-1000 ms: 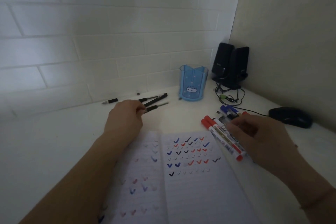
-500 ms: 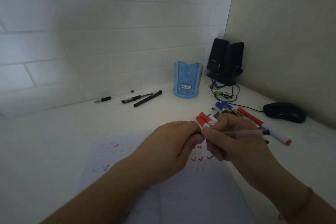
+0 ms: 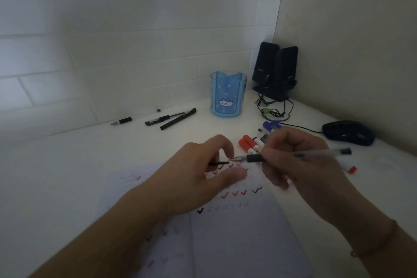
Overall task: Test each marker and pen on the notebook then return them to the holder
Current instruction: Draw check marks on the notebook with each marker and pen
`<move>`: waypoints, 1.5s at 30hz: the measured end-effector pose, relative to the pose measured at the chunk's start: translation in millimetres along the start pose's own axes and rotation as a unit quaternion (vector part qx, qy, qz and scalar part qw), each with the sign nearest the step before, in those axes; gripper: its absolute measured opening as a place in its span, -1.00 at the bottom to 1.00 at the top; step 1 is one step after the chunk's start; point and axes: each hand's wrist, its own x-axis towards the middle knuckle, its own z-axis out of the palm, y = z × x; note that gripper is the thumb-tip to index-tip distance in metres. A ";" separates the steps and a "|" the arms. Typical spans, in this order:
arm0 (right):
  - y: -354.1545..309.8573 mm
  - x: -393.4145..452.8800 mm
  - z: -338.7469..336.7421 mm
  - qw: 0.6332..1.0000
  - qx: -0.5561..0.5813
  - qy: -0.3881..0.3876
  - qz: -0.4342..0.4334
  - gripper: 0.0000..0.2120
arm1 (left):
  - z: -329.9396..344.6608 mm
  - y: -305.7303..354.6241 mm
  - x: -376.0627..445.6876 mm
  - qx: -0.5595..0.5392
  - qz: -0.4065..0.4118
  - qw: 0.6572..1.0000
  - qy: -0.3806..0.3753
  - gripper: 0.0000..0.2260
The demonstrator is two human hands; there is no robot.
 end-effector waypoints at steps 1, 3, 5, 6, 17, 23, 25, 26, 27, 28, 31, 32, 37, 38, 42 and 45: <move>0.5 1.4 -4.6 1.000 0.012 -0.005 0.024 -0.91 | -1.4 -2.9 -0.9 0.001 -0.012 1.000 0.003 -0.74; 1.0 3.7 -8.5 0.996 -0.031 -0.032 0.081 -0.83 | -3.1 -11.0 -1.2 0.020 -0.030 0.999 0.012 -0.89; 7.1 4.1 -5.3 0.982 -0.144 -0.053 0.111 -0.84 | -2.8 -16.9 0.4 0.077 -0.040 0.996 0.012 -0.88; 11.1 3.6 -3.2 0.973 -0.191 -0.055 0.116 -0.81 | -2.4 -17.8 1.5 0.087 -0.048 0.995 0.007 -0.88; 28.3 4.9 -1.4 0.961 -0.267 0.021 0.074 -0.74 | 0.5 -19.1 2.8 0.137 -0.037 0.989 -0.031 -0.91; 27.9 6.5 -3.1 0.953 -0.295 0.019 0.060 -0.75 | 1.7 -21.1 3.7 0.139 -0.024 0.990 -0.027 -0.91; 27.6 6.9 -3.1 0.950 -0.306 0.024 0.052 -0.77 | 2.0 -21.6 3.9 0.135 -0.025 0.990 -0.024 -0.90; 27.9 7.4 -3.0 0.950 -0.306 0.027 0.052 -0.76 | 1.8 -21.7 4.1 0.129 -0.028 0.991 -0.022 -0.89; 28.2 7.7 -3.5 0.953 -0.297 0.031 0.054 -0.75 | 1.8 -21.3 4.6 0.120 -0.032 0.992 -0.022 -0.87; 27.8 8.0 -3.7 0.959 -0.273 0.037 0.060 -0.74 | 1.9 -20.8 5.1 0.107 -0.039 0.993 -0.022 -0.85; 19.5 6.8 -3.6 0.989 -0.125 0.036 0.068 -0.77 | 1.6 -17.4 6.0 0.070 -0.063 0.995 -0.011 -0.81; 15.8 6.4 -4.1 0.994 -0.088 0.028 0.067 -0.78 | 1.4 -16.4 6.1 0.061 -0.067 0.996 -0.005 -0.82; 9.3 5.2 -5.4 0.998 -0.005 0.006 0.070 -0.95 | -0.2 -12.9 5.7 0.024 -0.089 0.995 0.029 -0.90; 9.0 5.2 -4.6 0.997 -0.003 0.010 0.070 -0.93 | -0.5 -12.4 5.6 0.020 -0.090 0.995 0.031 -0.90; 9.8 6.1 -2.6 0.997 -0.027 0.024 0.071 -0.89 | -0.4 -8.5 5.6 0.013 -0.086 0.996 0.032 -0.89; 9.8 6.7 -1.0 0.996 -0.039 0.018 0.076 -0.90 | 0.4 -5.1 5.0 0.003 -0.075 0.996 0.041 -0.91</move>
